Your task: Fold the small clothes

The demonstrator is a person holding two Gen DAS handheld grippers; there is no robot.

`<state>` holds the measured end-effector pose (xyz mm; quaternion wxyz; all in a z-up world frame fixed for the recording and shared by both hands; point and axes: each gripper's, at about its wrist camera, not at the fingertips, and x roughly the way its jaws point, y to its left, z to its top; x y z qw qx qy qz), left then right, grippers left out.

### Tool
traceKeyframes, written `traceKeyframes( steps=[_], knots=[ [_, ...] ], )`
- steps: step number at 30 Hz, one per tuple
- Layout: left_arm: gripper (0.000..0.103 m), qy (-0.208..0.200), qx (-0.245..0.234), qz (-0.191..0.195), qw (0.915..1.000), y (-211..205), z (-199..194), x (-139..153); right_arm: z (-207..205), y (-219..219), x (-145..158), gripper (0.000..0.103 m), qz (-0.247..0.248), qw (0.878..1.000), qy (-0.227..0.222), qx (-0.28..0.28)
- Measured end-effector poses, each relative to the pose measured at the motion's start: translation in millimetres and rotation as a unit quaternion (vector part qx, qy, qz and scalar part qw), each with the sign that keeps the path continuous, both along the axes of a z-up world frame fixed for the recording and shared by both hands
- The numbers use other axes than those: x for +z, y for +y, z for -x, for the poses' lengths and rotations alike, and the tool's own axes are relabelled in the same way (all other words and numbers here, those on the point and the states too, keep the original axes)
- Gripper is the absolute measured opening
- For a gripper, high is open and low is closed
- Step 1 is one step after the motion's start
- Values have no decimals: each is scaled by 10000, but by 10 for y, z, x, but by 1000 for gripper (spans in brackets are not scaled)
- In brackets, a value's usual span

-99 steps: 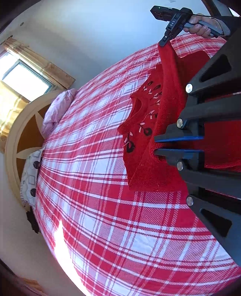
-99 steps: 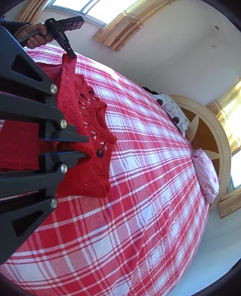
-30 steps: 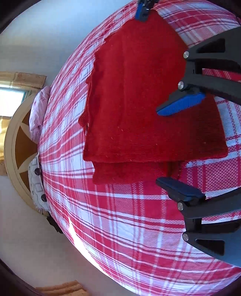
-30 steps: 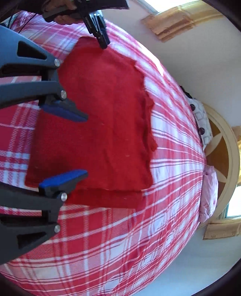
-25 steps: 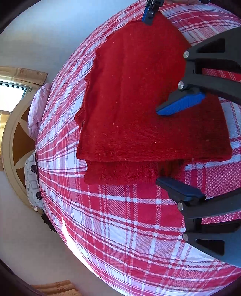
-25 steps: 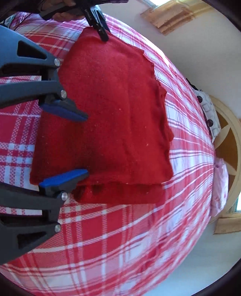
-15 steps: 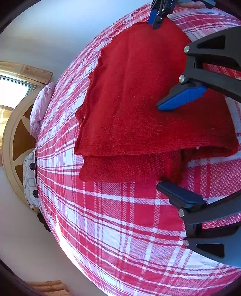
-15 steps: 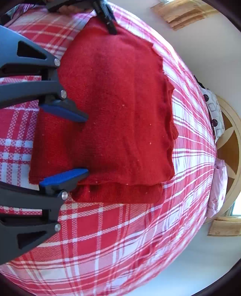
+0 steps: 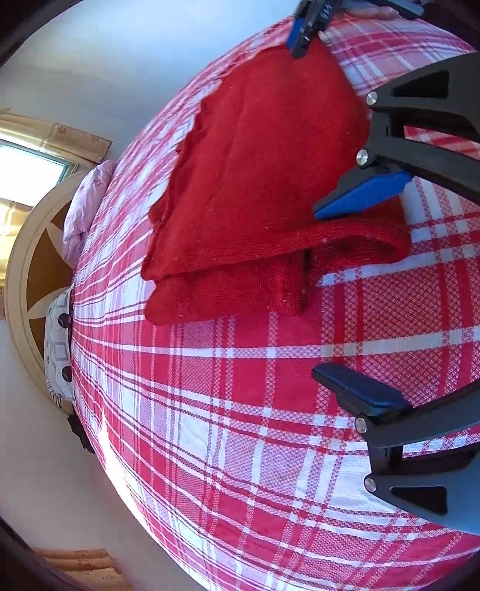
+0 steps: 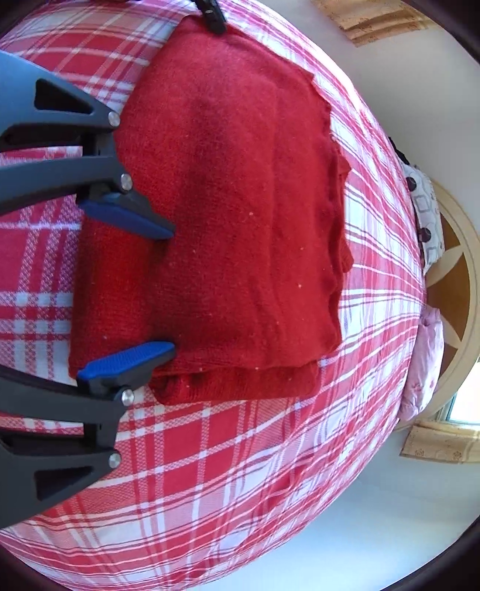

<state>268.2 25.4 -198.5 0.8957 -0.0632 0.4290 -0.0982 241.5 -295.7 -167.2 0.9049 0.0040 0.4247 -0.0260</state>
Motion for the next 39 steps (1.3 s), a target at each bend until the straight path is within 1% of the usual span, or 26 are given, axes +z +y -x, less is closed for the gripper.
traceKeyframes(
  steps=[2,3,4,5,7,8,10,13,16,18,19,21,24,27,30,33,34,36,39],
  knots=[
    [80,-22,-11,-52,10000,-7,9,-18,79,53,52,63,133,9997,-187,26],
    [80,-8,-13,-98,10000,-12,3,-16,97,94,32,66,324,9993,-173,34],
    [80,-1,-20,-157,9999,-29,-4,-13,81,115,-18,66,462,9989,-62,45],
    [80,4,-24,-160,9999,-24,-12,-7,58,120,-71,66,518,9986,55,60],
    [80,-18,-19,-77,10000,30,-3,31,71,92,-79,66,499,9988,11,18],
    [80,-86,54,-63,9999,92,6,61,91,88,-50,66,490,9988,-5,4],
    [80,-289,349,-133,9989,274,19,131,155,136,52,66,495,9986,-162,79],
    [80,-403,809,-204,9957,548,3,158,228,327,189,66,741,9960,-372,324],
    [80,-261,1081,2,9938,769,-52,72,246,547,272,66,858,9933,-514,578],
    [80,-87,1225,311,9919,876,-71,-4,251,763,319,66,849,9914,-568,813],
    [80,-159,1237,422,9913,899,-52,3,259,908,338,66,874,9895,-600,981],
    [80,-152,1224,485,9912,908,-67,-4,253,1120,333,66,937,9855,-613,1271],
    [81,-147,1200,464,9916,883,-51,-21,264,1515,273,66,1030,9766,-624,1784],
    [82,-167,1180,542,9914,900,-49,-21,290,1855,173,66,1172,9669,-611,2183],
    [82,-224,1185,851,9890,977,-11,-21,340,2176,53,66,1476,9524,-693,2577],
    [82,-295,1205,1316,9835,1092,35,-38,375,2427,-42,66,1848,9362,-828,2872],
    [82,-312,1215,1432,9817,1119,43,-43,385,2494,-64,66,1941,9326,-861,2920],
    [82,-336,1230,1563,9794,1141,51,-41,391,2600,-105,66,2089,9251,-920,3035],
    [82,-341,1232,1585,9790,1145,47,-41,376,2736,-177,66,2316,9163,-1002,3110]
  ],
)
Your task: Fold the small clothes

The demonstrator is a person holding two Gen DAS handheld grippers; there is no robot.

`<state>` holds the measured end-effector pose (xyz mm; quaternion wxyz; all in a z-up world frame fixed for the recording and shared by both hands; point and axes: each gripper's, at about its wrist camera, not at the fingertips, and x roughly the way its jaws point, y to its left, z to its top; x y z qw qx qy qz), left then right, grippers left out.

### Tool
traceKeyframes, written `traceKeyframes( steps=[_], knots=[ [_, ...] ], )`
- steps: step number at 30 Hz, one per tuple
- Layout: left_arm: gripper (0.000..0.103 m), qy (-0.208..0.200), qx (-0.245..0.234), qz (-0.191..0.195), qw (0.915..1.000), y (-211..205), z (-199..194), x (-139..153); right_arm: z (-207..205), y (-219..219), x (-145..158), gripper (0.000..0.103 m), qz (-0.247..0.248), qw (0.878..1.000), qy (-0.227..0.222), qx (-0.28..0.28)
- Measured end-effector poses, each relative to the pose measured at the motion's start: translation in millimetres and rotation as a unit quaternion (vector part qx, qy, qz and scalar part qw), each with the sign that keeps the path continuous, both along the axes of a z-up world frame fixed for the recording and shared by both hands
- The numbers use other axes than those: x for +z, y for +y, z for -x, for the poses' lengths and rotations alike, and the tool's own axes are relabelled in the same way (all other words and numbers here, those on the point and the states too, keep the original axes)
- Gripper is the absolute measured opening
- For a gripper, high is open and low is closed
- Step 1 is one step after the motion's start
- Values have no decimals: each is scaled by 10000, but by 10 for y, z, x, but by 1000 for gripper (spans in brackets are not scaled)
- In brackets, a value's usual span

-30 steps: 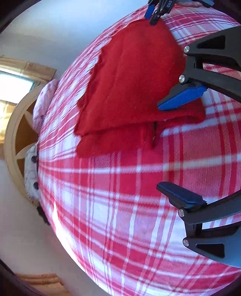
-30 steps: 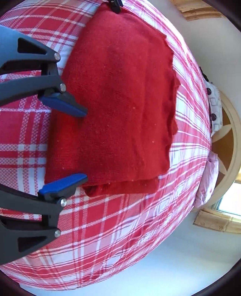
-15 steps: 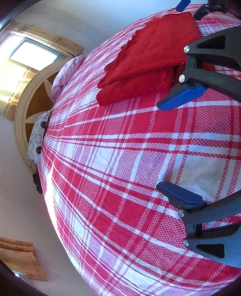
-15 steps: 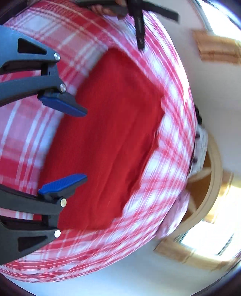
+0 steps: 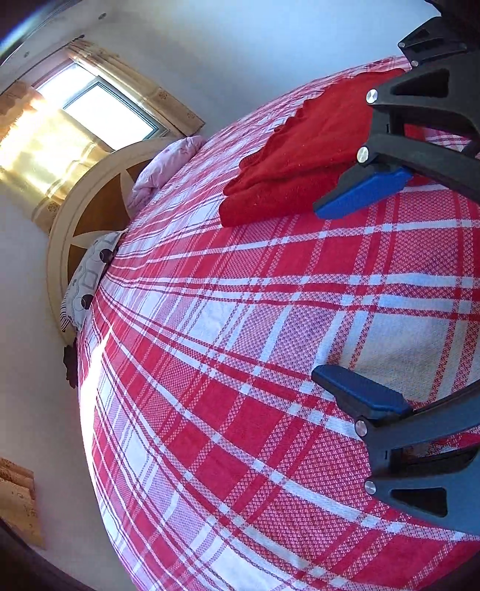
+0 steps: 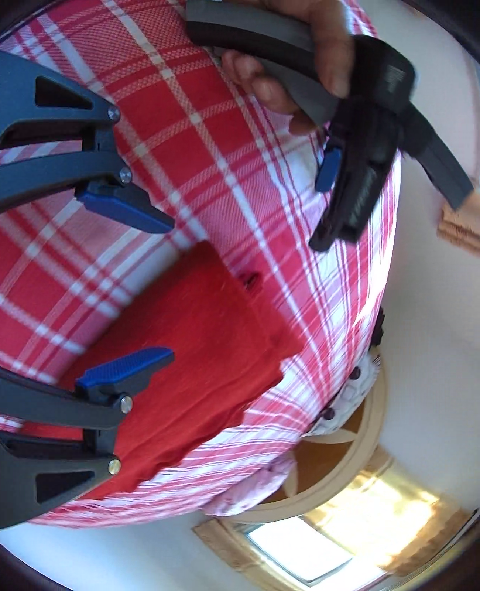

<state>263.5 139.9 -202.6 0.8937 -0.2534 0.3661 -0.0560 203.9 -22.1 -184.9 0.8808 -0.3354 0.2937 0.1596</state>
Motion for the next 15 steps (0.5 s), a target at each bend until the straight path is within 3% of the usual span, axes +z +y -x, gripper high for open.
traceKeyframes(
  steps=[5,12,13,15],
  knots=[
    [82,-38,2,141,9999,24,15,-5,-66,122,-138,66,503,9978,-412,-139],
    [82,-76,-1,281,9996,60,33,-8,-163,209,-163,64,536,9961,-632,-294],
    [82,-75,0,282,9996,60,32,-8,-167,207,-163,62,516,9962,-637,-303],
    [82,-72,1,307,9995,65,30,-10,-162,219,-186,44,529,9964,-603,-271]
  ],
)
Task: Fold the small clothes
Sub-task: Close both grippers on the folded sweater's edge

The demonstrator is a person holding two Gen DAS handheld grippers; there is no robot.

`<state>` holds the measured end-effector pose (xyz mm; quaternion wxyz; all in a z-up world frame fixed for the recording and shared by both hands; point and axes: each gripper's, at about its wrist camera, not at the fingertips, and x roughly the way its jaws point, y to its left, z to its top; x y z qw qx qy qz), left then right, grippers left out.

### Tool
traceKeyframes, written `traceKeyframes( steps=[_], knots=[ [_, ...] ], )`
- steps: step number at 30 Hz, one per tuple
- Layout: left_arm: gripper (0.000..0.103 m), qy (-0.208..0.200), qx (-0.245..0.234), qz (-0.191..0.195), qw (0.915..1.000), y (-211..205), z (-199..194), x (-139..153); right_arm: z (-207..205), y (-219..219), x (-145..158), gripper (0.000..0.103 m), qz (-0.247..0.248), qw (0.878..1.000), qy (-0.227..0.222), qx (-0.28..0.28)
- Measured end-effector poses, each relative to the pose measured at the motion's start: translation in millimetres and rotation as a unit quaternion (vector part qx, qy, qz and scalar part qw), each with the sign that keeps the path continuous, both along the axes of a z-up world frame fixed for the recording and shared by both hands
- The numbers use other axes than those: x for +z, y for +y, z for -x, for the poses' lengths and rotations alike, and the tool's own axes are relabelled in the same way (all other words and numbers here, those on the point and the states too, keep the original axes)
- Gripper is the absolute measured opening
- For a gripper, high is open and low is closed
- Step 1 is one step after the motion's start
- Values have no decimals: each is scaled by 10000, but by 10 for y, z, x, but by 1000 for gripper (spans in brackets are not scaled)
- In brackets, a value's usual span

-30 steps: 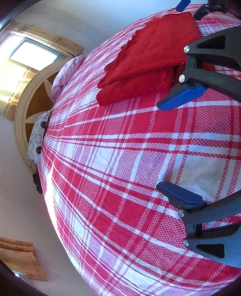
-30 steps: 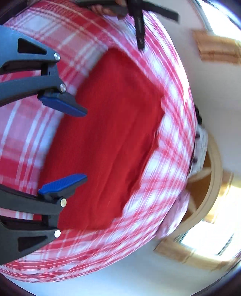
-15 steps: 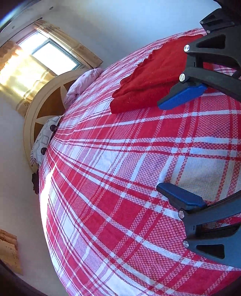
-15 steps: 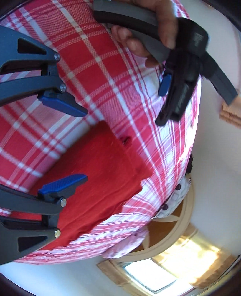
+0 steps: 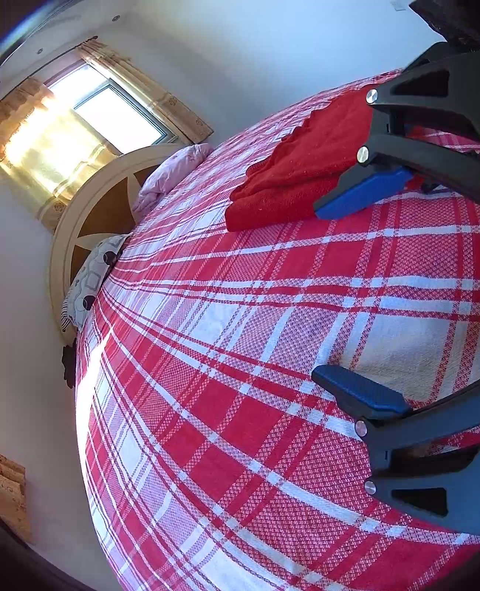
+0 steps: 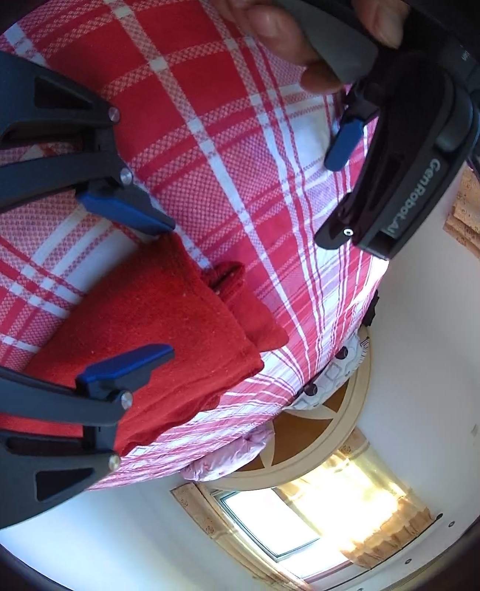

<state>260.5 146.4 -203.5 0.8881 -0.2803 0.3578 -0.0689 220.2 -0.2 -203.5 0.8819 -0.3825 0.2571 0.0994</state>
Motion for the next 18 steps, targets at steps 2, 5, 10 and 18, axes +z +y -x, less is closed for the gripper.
traceKeyframes(
  steps=[2,5,10,18],
  knots=[
    [82,-8,9,35,10000,16,-6,1,1,11,-39,27,52,10000,1,-21],
    [82,-48,5,142,9999,42,-11,18,-29,-19,-72,13,-27,9999,98,-104],
    [82,0,-420,389,9984,1,-199,55,-44,-89,-46,12,-310,9993,204,-89],
    [82,194,-1427,507,9883,-456,-875,129,-46,-87,-63,12,-371,9991,184,-78]
  ],
)
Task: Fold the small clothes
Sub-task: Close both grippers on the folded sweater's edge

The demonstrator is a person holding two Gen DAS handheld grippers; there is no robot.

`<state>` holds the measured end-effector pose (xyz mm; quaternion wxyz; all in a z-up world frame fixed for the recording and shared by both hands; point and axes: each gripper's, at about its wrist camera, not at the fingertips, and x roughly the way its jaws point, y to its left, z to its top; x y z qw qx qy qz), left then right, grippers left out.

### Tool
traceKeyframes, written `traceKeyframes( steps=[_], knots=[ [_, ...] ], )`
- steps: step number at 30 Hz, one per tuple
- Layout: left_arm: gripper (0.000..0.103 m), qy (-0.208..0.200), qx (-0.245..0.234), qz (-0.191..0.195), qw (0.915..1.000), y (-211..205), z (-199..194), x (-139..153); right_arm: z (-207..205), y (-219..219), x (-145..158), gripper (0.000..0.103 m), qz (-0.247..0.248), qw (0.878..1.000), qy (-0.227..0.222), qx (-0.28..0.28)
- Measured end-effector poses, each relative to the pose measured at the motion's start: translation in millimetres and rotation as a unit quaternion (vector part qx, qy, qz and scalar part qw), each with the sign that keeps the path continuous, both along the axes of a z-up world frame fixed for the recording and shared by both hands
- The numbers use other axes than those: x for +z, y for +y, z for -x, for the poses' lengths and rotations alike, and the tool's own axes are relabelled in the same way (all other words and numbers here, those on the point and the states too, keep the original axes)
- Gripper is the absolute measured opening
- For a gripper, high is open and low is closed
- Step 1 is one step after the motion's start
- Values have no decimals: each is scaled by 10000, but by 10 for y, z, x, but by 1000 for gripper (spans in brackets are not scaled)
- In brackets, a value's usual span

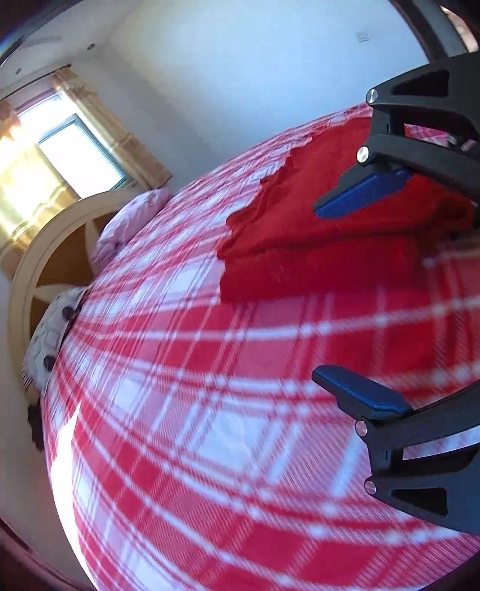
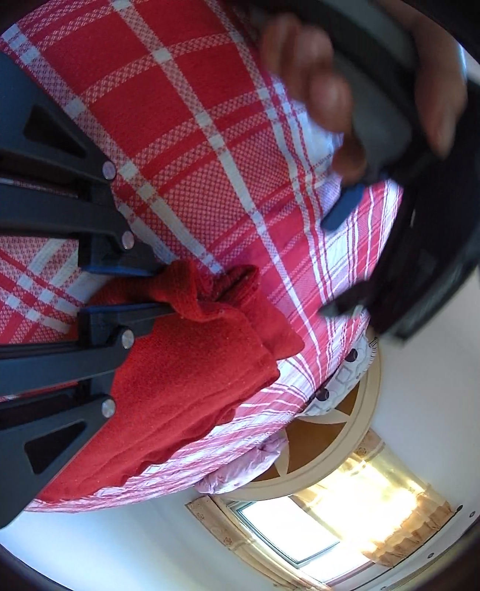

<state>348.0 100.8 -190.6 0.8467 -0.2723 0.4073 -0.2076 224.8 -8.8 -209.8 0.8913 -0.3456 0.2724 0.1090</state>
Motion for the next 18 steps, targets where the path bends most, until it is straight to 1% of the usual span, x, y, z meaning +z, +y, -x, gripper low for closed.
traceKeyframes(
  steps=[2,4,8,16,18],
  knots=[
    [82,54,-213,96,9997,-132,-132,20,2,8,-6,12,17,10000,-13,1],
    [82,169,-367,8,9992,-256,-280,6,8,10,-10,12,11,10000,-14,2],
    [82,306,-492,-139,9982,-348,-437,-67,16,19,-12,12,1,10000,-20,4],
    [82,156,-863,-541,9947,-509,-577,-13,27,23,-2,12,-56,10000,-14,6],
    [80,125,-905,-635,9938,-538,-567,-14,30,23,1,12,-67,10000,-18,3]
  ],
)
